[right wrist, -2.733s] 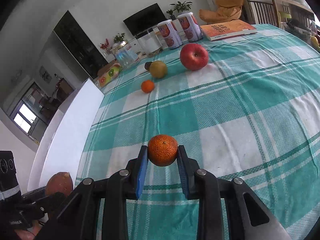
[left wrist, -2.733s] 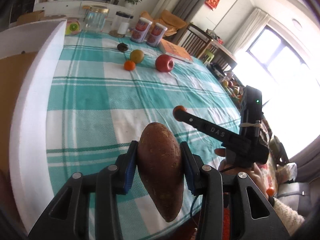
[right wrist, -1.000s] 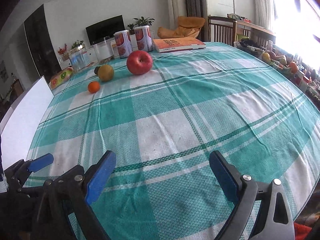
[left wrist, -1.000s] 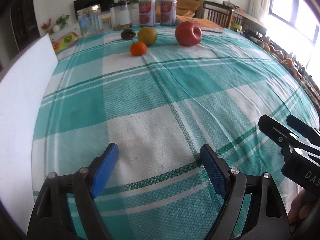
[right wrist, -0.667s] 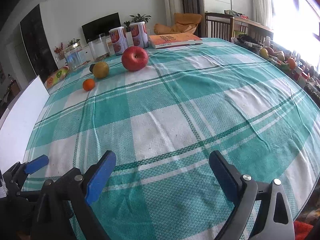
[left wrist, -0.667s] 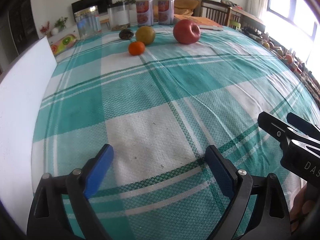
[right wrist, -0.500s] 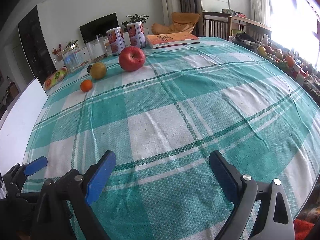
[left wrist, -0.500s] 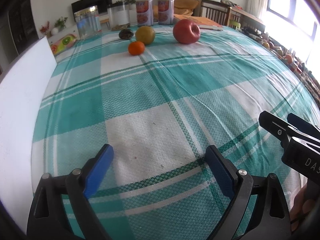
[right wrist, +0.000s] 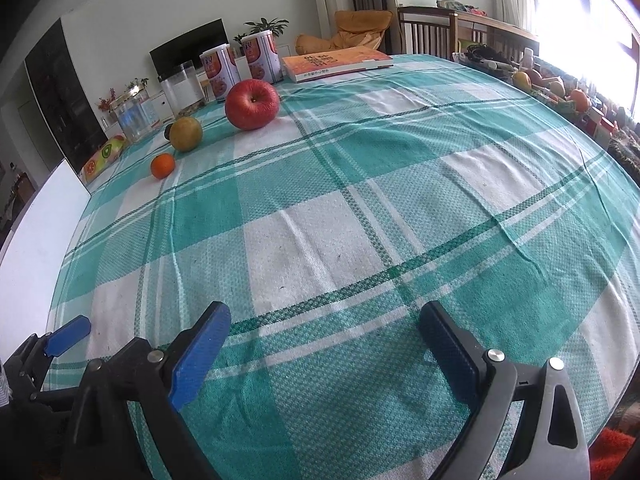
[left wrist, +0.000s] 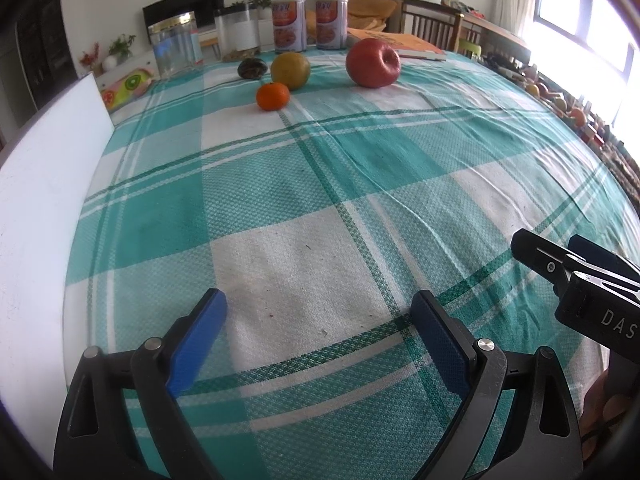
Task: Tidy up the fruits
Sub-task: 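Bring both tools back over the table toward the orange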
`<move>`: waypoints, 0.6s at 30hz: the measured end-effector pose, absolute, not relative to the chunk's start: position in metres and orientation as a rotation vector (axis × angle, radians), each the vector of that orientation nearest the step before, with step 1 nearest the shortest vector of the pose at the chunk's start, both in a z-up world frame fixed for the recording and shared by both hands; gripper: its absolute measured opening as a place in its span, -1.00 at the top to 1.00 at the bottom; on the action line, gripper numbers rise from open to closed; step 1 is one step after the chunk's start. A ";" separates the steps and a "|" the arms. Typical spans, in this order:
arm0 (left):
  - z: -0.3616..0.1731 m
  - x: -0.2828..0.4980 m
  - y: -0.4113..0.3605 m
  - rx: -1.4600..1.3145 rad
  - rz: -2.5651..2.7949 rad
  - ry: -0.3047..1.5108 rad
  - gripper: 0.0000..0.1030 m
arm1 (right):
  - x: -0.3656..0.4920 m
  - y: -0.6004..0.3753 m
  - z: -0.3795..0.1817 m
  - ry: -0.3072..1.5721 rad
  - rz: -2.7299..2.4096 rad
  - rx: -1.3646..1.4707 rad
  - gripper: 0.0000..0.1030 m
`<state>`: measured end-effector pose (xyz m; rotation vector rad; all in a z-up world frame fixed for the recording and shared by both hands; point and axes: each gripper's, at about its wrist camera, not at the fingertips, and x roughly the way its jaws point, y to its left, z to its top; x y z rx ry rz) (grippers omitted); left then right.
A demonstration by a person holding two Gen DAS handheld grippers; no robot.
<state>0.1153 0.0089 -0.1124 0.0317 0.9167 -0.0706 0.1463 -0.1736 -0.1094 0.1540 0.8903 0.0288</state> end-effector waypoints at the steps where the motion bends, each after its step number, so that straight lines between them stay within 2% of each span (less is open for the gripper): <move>1: -0.112 0.115 0.009 0.032 -0.070 0.917 -0.84 | 0.146 -0.173 -0.110 0.891 0.030 0.154 -0.88; 14: -0.111 0.123 0.011 0.034 -0.090 0.962 -0.89 | 0.147 -0.173 -0.110 0.894 0.040 0.159 -0.94; 18: -0.091 0.140 0.026 -0.073 -0.068 0.953 -0.87 | 0.147 -0.173 -0.111 0.894 0.046 0.162 -0.96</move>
